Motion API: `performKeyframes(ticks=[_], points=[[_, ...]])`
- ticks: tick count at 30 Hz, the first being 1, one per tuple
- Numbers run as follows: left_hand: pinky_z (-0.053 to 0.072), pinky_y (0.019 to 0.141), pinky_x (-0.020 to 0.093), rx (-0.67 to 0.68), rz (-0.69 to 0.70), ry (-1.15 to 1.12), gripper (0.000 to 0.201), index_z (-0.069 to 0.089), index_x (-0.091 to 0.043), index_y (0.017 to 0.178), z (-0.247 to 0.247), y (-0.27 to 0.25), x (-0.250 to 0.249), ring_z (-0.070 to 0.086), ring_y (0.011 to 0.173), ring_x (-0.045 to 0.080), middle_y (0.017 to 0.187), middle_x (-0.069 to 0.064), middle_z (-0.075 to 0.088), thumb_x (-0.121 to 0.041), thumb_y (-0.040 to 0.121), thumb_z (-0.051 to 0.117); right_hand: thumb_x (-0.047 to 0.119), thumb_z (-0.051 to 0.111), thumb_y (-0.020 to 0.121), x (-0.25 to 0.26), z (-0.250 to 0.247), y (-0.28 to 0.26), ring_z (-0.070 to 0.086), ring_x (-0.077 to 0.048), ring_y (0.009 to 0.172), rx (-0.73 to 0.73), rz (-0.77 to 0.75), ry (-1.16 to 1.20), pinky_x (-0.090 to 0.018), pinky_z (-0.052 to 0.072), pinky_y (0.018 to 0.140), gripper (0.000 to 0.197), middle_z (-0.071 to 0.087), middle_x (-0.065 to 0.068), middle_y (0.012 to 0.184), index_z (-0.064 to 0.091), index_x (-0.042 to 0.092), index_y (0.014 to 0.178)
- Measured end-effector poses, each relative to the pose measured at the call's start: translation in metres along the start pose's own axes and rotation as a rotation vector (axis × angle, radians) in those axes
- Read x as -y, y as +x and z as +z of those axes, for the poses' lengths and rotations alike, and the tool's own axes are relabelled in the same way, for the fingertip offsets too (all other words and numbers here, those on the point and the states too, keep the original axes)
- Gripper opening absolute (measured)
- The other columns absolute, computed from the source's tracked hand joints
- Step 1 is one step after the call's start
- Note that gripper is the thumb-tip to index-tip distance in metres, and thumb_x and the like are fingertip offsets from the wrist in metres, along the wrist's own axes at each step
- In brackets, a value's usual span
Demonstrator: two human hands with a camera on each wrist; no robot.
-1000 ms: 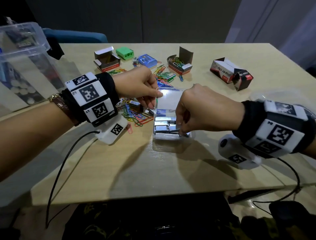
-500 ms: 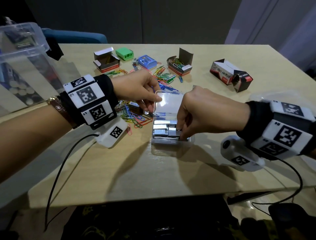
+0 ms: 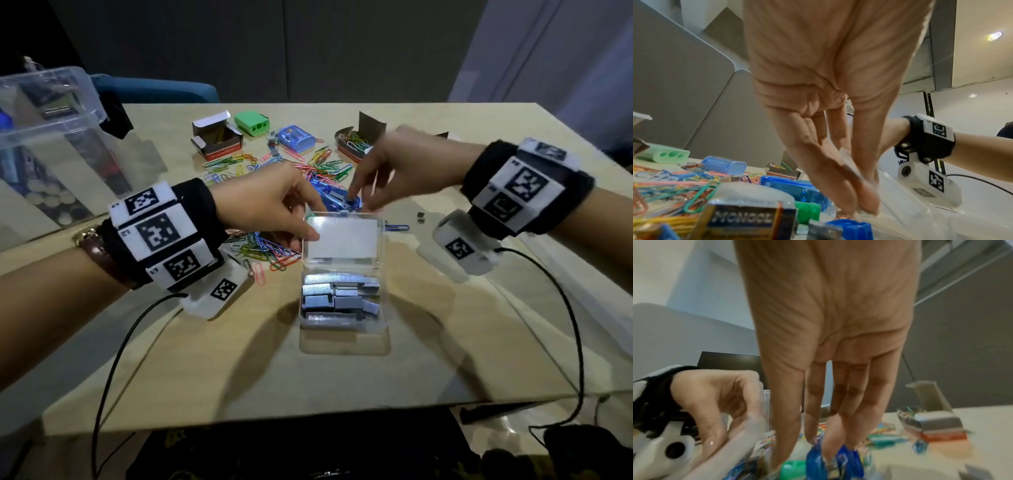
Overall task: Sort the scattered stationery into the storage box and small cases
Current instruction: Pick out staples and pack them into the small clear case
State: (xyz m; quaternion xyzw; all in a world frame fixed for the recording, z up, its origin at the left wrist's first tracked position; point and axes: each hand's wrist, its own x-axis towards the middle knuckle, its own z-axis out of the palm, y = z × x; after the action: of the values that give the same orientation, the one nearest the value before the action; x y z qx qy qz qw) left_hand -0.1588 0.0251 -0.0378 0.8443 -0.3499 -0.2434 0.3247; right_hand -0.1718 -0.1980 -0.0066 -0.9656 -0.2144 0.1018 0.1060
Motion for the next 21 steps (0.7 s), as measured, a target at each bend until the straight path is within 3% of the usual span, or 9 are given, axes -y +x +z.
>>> performKeyframes(ticks=[3, 7, 11, 14, 16, 19, 21], points=[[0.061, 0.072, 0.035, 0.013, 0.038, 0.005, 0.038, 0.070, -0.010, 0.106, -0.004, -0.009, -0.003, 0.073, 0.070, 0.021, 0.071, 0.007, 0.074, -0.025, 0.071, 0.075, 0.021, 0.077, 0.081, -0.003, 0.013, 0.013, 0.067, -0.009, 0.086, 0.152, -0.100, -0.012, -0.027, 0.055, 0.079, 0.038, 0.070, 0.007, 0.099, 0.068, 0.031, 0.116], [0.060, 0.071, 0.033, -0.003, 0.058, 0.040, 0.030, 0.069, -0.016, 0.098, -0.012, -0.017, -0.001, 0.072, 0.069, 0.018, 0.072, 0.006, 0.073, -0.024, 0.070, 0.077, 0.026, 0.080, 0.078, -0.002, 0.021, 0.029, 0.063, -0.010, 0.085, 0.224, -0.115, -0.028, -0.025, 0.052, 0.077, 0.044, 0.064, 0.007, 0.097, 0.063, 0.030, 0.118], [0.058, 0.065, 0.026, 0.006, 0.094, 0.075, 0.025, 0.070, -0.021, 0.089, -0.017, -0.022, -0.001, 0.068, 0.062, 0.013, 0.068, 0.001, 0.070, -0.025, 0.066, 0.080, 0.008, 0.070, 0.083, 0.000, 0.027, 0.039, 0.061, -0.016, 0.077, 0.162, -0.127, -0.044, -0.028, 0.052, 0.073, 0.030, 0.067, -0.001, 0.091, 0.068, 0.030, 0.104], [0.056, 0.063, 0.028, 0.065, 0.148, 0.129, 0.018, 0.073, -0.017, 0.083, -0.017, -0.024, -0.003, 0.066, 0.062, 0.014, 0.067, 0.000, 0.069, -0.028, 0.070, 0.080, 0.014, 0.074, 0.083, 0.002, 0.031, 0.043, 0.060, -0.008, 0.074, 0.107, -0.143, -0.069, -0.023, 0.049, 0.070, 0.022, 0.068, 0.002, 0.087, 0.074, 0.025, 0.102], [0.056, 0.064, 0.032, 0.084, 0.183, 0.173, 0.021, 0.076, -0.016, 0.087, -0.016, -0.023, -0.004, 0.066, 0.064, 0.017, 0.071, -0.003, 0.070, -0.031, 0.072, 0.079, 0.018, 0.076, 0.083, 0.001, 0.029, 0.043, 0.063, -0.005, 0.076, 0.072, -0.149, -0.042, -0.018, 0.050, 0.069, 0.018, 0.070, 0.006, 0.087, 0.076, 0.024, 0.100], [0.048, 0.060, 0.018, 0.130, 0.238, 0.204, 0.013, 0.076, -0.026, 0.085, -0.012, -0.021, -0.005, 0.063, 0.063, 0.014, 0.071, -0.009, 0.068, -0.026, 0.073, 0.082, 0.013, 0.076, 0.082, -0.007, 0.019, 0.043, 0.067, -0.002, 0.076, 0.023, -0.128, 0.044, -0.013, 0.051, 0.068, 0.014, 0.072, 0.011, 0.085, 0.078, 0.022, 0.094], [0.044, 0.061, 0.013, 0.170, 0.254, 0.246, 0.014, 0.074, -0.031, 0.085, -0.010, -0.021, -0.005, 0.064, 0.066, 0.014, 0.073, -0.010, 0.068, -0.028, 0.073, 0.082, 0.011, 0.075, 0.083, -0.014, 0.011, 0.044, 0.068, -0.001, 0.072, -0.025, -0.087, 0.068, -0.016, 0.053, 0.066, 0.013, 0.073, 0.009, 0.082, 0.078, 0.021, 0.091]])
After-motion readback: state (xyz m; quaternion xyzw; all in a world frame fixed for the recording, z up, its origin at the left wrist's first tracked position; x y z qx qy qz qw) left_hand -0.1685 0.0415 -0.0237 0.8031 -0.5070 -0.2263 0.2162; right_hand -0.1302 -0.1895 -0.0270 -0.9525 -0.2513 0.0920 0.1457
